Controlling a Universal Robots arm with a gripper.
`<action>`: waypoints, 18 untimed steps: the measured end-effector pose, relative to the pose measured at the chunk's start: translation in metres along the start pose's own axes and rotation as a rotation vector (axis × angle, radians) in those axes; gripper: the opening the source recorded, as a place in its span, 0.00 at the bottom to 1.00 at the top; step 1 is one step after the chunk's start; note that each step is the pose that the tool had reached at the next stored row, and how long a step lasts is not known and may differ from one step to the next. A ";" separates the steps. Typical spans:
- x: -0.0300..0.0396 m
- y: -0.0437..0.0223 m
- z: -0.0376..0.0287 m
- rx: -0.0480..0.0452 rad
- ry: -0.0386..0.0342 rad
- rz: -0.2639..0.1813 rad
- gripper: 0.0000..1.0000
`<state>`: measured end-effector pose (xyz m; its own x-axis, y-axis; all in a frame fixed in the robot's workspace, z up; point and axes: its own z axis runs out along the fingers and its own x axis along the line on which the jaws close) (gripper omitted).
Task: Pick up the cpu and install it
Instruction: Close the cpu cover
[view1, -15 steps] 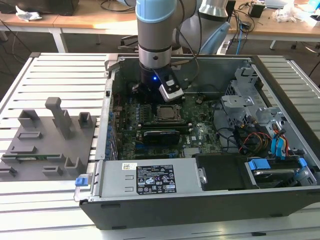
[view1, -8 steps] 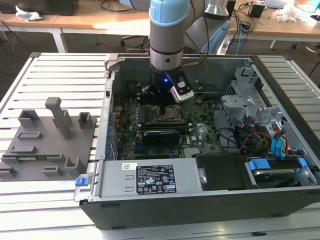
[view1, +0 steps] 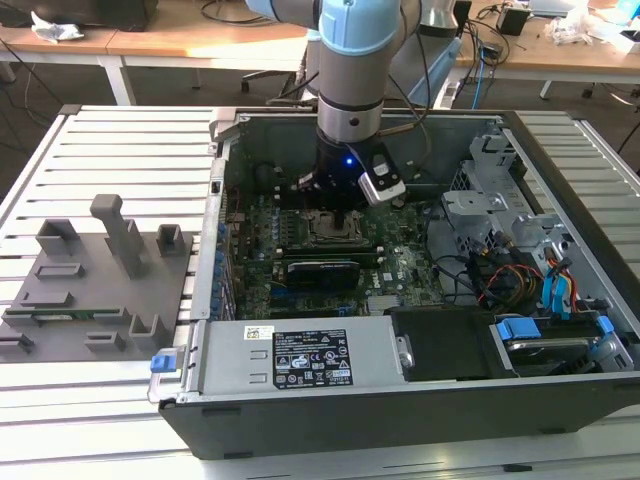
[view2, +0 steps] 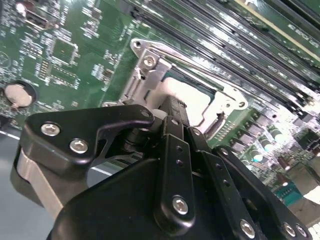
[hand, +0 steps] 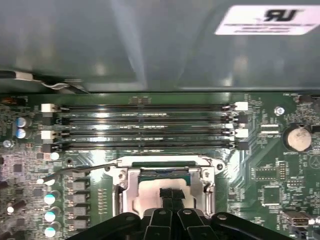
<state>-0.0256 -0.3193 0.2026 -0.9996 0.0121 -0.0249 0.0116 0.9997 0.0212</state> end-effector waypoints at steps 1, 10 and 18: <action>-0.0001 0.0000 0.0000 0.0001 0.0000 0.000 0.11; -0.0007 0.0006 -0.0227 -0.0002 0.0001 0.000 0.11; 0.0063 0.0005 -0.0249 -0.0001 -0.0026 0.000 0.11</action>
<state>-0.0325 -0.3192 0.2273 -0.9996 0.0119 -0.0275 0.0113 0.9997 0.0213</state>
